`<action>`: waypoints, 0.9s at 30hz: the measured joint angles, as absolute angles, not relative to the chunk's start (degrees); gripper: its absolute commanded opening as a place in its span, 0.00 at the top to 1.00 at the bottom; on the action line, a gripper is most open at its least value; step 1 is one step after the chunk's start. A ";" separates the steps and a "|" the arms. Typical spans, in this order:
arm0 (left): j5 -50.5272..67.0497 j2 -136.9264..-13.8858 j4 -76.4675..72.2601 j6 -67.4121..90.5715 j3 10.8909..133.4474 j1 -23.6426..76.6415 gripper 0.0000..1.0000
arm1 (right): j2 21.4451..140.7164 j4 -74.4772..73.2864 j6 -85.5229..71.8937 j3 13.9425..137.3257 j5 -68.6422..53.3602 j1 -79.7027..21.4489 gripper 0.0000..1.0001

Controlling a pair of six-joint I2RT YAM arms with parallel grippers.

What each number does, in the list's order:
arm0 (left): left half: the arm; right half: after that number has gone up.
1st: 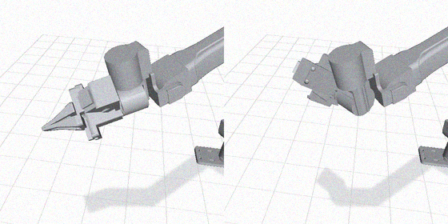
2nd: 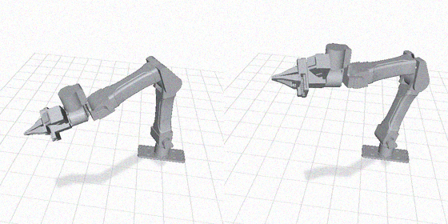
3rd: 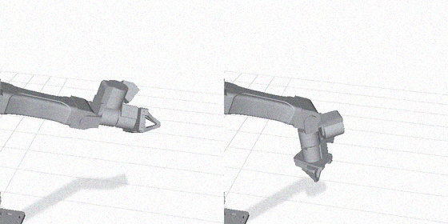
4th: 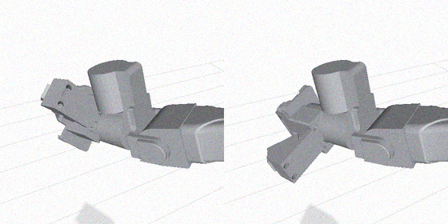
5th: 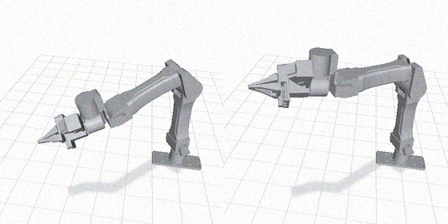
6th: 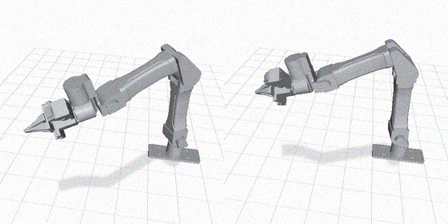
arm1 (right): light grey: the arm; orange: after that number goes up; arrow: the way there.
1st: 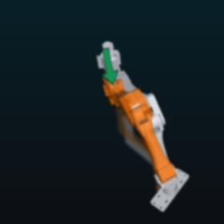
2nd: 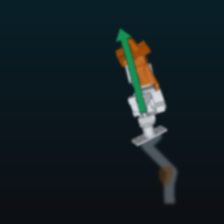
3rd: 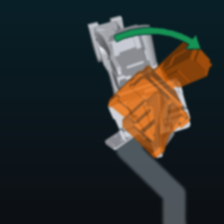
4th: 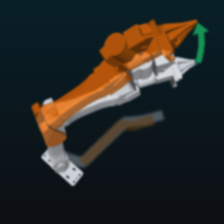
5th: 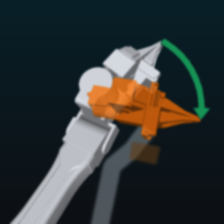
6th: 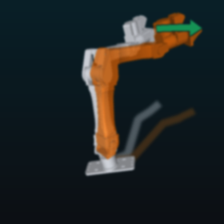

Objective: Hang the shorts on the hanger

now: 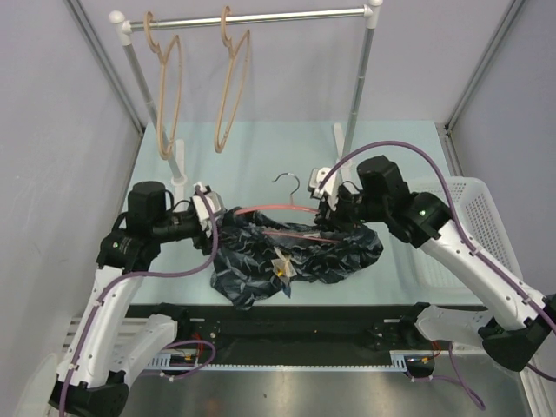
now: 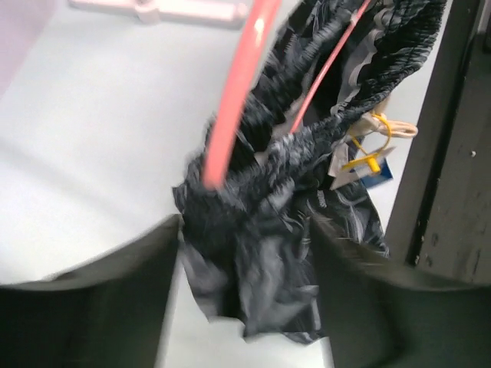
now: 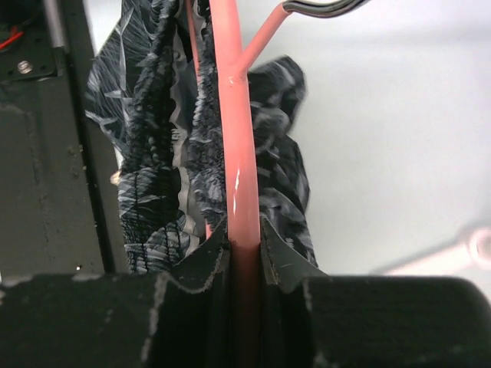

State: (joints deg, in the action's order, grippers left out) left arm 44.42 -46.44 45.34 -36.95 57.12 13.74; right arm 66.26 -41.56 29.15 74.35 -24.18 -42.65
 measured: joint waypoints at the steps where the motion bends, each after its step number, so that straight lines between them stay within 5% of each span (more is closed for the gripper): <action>1: 45.04 -46.24 44.73 -35.86 57.60 13.39 0.13 | 65.71 -42.33 28.27 74.70 -23.62 -41.43 1.00; 2: 45.45 -45.93 43.99 -34.70 58.00 13.19 0.01 | 65.30 -43.09 27.46 75.11 -23.14 -40.36 1.00; 3: 45.69 -45.63 43.44 -33.69 58.19 13.08 0.00 | 64.97 -43.92 26.83 75.61 -22.65 -39.44 1.00; 14: 48.18 -43.42 36.97 -23.05 61.54 12.99 0.00 | 69.08 -52.80 20.56 93.84 -17.74 -22.13 1.00; 27: 48.10 -40.95 35.18 -21.02 60.77 12.99 0.00 | 96.75 -52.14 13.47 134.10 -7.94 -20.53 1.00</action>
State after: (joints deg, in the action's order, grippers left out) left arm 48.10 -40.95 35.18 -21.02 60.77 12.99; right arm 96.75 -52.14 13.47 134.10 -7.94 -20.53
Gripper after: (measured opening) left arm 0.996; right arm 0.166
